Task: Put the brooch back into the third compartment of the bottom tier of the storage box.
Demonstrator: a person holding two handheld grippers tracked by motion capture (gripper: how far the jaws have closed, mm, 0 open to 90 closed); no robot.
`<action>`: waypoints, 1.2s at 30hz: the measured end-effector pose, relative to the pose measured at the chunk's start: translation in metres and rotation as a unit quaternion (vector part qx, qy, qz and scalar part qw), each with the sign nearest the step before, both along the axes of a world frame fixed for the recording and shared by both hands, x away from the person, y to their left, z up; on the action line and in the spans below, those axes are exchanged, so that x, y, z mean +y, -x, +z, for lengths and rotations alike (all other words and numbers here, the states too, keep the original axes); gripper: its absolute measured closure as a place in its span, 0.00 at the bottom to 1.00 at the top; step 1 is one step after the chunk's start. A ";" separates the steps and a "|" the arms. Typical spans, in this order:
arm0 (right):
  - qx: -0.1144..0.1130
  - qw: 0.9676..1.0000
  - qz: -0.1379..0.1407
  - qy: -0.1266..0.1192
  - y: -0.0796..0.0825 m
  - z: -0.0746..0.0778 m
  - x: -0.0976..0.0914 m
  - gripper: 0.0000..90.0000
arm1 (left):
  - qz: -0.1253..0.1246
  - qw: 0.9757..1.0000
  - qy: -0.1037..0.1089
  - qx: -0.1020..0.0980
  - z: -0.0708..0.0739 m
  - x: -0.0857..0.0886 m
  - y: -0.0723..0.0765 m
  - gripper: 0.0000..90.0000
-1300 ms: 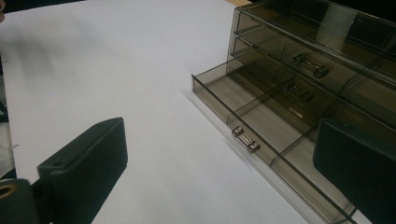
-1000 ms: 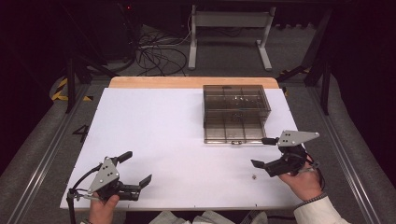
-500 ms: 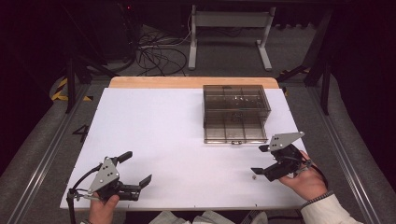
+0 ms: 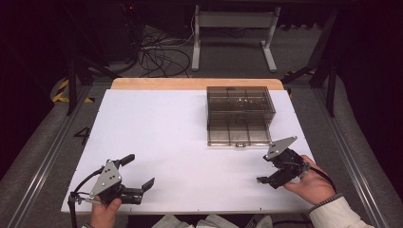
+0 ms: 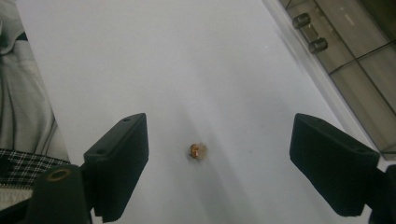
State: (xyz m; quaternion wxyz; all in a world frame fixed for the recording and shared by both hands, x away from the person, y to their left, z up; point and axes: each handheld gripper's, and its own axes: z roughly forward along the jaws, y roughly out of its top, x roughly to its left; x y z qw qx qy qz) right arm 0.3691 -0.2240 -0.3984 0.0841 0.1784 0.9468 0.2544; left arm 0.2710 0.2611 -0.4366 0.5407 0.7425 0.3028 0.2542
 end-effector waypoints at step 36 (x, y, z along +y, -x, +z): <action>0.047 0.993 0.036 0.104 0.001 -0.021 0.019 0.38 | -0.002 1.000 0.001 0.004 -0.001 -0.001 -0.001 0.02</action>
